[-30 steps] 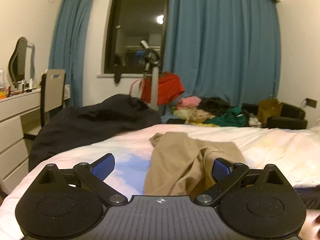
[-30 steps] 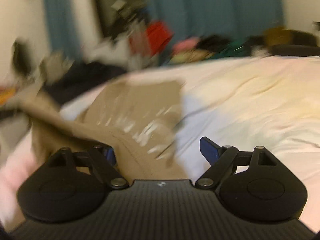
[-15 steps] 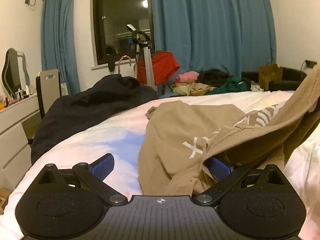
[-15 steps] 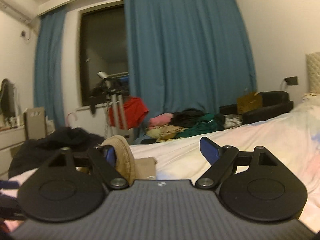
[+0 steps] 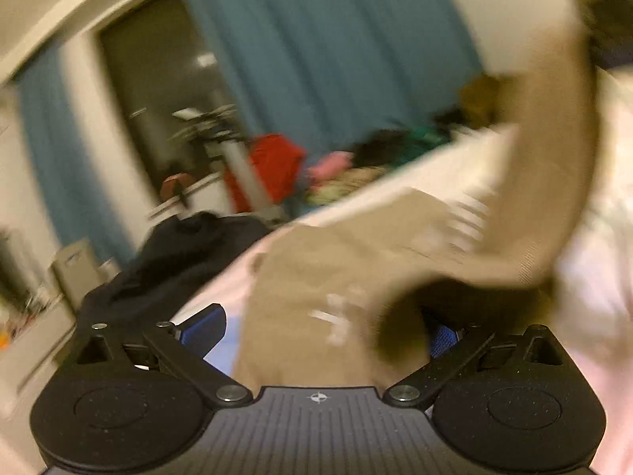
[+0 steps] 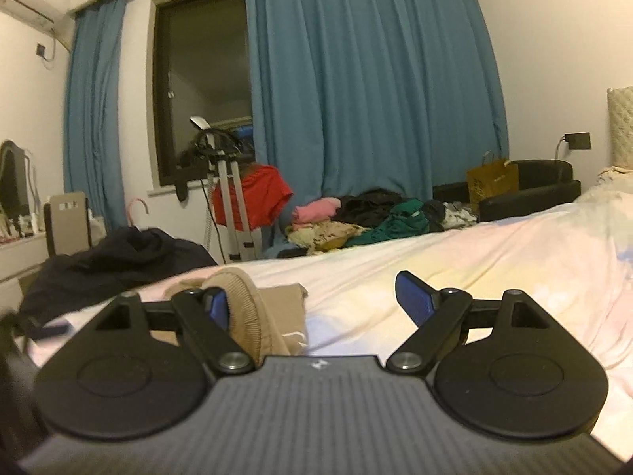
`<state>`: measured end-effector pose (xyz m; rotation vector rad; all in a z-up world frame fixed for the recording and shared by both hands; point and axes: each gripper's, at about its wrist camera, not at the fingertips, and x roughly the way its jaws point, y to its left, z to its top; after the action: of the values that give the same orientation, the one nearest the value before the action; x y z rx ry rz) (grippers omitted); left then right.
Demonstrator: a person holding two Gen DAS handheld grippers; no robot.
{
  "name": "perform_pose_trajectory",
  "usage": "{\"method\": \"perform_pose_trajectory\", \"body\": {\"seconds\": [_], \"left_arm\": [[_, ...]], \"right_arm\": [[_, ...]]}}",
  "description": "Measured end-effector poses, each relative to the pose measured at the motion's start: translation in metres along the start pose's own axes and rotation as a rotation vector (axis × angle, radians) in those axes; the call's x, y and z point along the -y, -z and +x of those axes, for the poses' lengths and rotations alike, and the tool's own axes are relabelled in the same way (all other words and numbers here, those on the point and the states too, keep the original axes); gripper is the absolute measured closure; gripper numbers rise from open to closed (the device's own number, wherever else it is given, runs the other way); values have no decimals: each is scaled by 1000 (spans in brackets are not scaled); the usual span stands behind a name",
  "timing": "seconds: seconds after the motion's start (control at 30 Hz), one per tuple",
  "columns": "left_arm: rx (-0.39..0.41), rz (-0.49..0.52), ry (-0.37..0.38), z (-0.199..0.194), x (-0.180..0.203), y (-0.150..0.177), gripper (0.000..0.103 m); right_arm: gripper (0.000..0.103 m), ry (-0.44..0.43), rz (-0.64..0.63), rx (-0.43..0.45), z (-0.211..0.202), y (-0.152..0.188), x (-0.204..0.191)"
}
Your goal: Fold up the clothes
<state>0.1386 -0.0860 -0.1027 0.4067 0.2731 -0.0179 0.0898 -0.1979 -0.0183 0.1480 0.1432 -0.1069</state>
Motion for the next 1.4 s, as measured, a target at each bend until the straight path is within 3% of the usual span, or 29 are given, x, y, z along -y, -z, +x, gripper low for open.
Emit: {"method": "perform_pose_trajectory", "body": {"seconds": [0.07, 0.2, 0.27, 0.3, 0.37, 0.47, 0.57, 0.67, 0.73, 0.83, 1.03, 1.2, 1.4], "left_arm": [[36, -121, -67, -3, -24, -10, 2], [79, -317, -163, -16, -71, -30, 0], [94, -357, -192, -24, -87, -37, 0], [94, -359, -196, -28, -91, -39, 0], [74, -340, -194, -31, -94, -43, 0], [14, -302, -192, -34, -89, -41, 0], [-47, -269, -192, -36, -82, -30, 0], [-34, -300, -202, -44, -86, -21, 0], [15, -319, -218, -63, -100, -40, 0], [101, -345, -244, -96, -123, -77, 0], [274, -397, -296, -163, -171, -150, 0], [386, -434, -314, -227, -221, -235, 0], [486, -427, -286, -308, -269, -344, 0]], "right_arm": [[19, 19, -10, -28, 6, 5, 0], [19, 40, -138, -183, 29, 24, -10], [19, 119, -276, -252, 40, 42, -22], [19, 105, -304, -307, 47, 50, -24], [19, 54, -232, -380, 52, 55, -19], [19, 107, -154, -349, 48, 47, -7], [19, 168, -57, -253, 38, 37, 6], [19, 171, 26, -173, 29, 29, 10], [19, 158, 38, -124, 21, 15, 6], [19, 125, 45, 12, -4, -26, -8], [19, 13, 56, 201, -54, -165, -23], [19, -59, 37, 278, -108, -287, -35], [19, -83, -28, 391, -185, -390, -40]]}}
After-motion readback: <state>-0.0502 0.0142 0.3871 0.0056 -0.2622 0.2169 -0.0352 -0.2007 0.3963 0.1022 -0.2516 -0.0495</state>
